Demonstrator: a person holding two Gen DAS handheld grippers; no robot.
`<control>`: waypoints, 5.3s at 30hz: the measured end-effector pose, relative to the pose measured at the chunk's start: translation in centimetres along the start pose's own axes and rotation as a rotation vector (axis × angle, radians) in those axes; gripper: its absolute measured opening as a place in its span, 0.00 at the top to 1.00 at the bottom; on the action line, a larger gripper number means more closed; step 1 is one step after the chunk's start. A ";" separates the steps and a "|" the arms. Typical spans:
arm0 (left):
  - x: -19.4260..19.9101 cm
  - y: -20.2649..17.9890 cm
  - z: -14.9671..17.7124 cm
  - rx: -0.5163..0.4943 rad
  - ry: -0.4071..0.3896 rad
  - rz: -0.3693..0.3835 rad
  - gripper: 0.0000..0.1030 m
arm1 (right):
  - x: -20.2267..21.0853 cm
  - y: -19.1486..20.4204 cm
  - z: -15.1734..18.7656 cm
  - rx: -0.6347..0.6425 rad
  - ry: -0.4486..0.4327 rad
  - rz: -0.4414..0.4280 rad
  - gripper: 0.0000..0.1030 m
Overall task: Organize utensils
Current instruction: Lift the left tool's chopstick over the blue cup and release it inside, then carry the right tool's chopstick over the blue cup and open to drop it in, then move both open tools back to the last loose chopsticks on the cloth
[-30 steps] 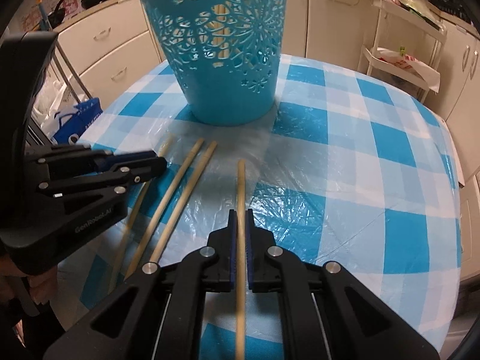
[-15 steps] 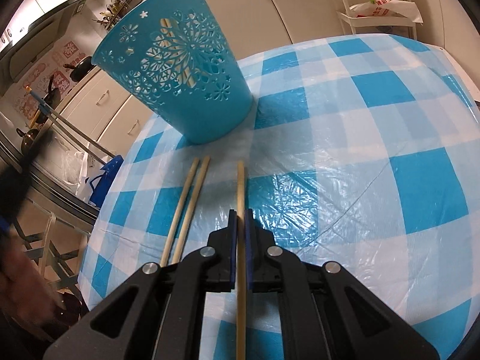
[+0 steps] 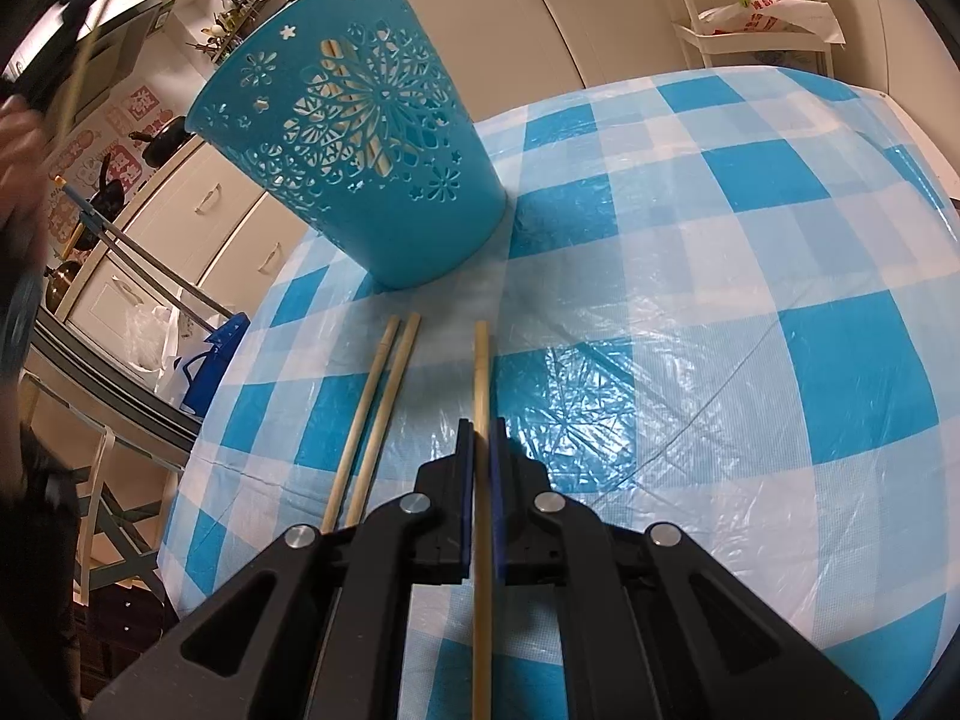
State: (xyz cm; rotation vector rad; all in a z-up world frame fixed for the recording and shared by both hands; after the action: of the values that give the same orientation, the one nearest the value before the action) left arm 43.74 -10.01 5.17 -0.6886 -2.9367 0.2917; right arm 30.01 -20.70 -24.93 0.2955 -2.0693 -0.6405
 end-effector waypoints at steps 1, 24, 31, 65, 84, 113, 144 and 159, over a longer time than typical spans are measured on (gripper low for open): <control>-0.8 0.4 -0.2 0.002 -0.014 -0.017 0.96 | 0.0 0.0 0.0 -0.001 0.000 -0.002 0.94; -4.5 4.8 4.5 -0.077 -0.057 -0.213 0.95 | 0.0 -0.1 0.0 -0.008 -0.001 -0.012 0.94; -4.8 4.2 7.4 -0.127 0.046 -0.206 0.95 | 0.1 -0.1 0.0 -0.008 -0.001 -0.012 0.94; 8.8 10.8 22.3 0.104 0.382 -0.356 0.21 | 4.5 1.9 -1.8 -0.076 -0.159 -0.227 0.94; 9.4 13.0 23.2 0.268 0.342 -0.365 0.16 | 11.1 14.7 -17.9 0.035 -0.503 -0.372 0.94; 9.5 13.5 23.6 0.326 0.331 -0.342 0.16 | 8.9 12.4 -17.9 0.174 -0.635 -0.008 0.60; 12.9 10.7 21.9 0.104 0.401 -0.410 0.16 | -0.4 6.0 1.3 0.148 -0.093 0.151 0.67; 11.6 9.9 24.6 0.059 0.532 -0.378 0.16 | -1.6 5.1 2.1 0.273 -0.033 0.265 0.85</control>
State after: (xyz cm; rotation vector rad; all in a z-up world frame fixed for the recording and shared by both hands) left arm 33.97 -0.02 -20.19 -0.1533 -2.4612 0.1297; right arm 29.27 -15.06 -24.21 0.1611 -2.1804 -0.2047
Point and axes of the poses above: each gripper's, at about its wrist camera, not at the fingertips, and x roughly against the way its jaws point, y to its left, z to its underside, the point moved 10 cm from there along -x, roughly the way its jaws point, and after that the axes turned 6 degrees about -x, right-handed, at the moved point
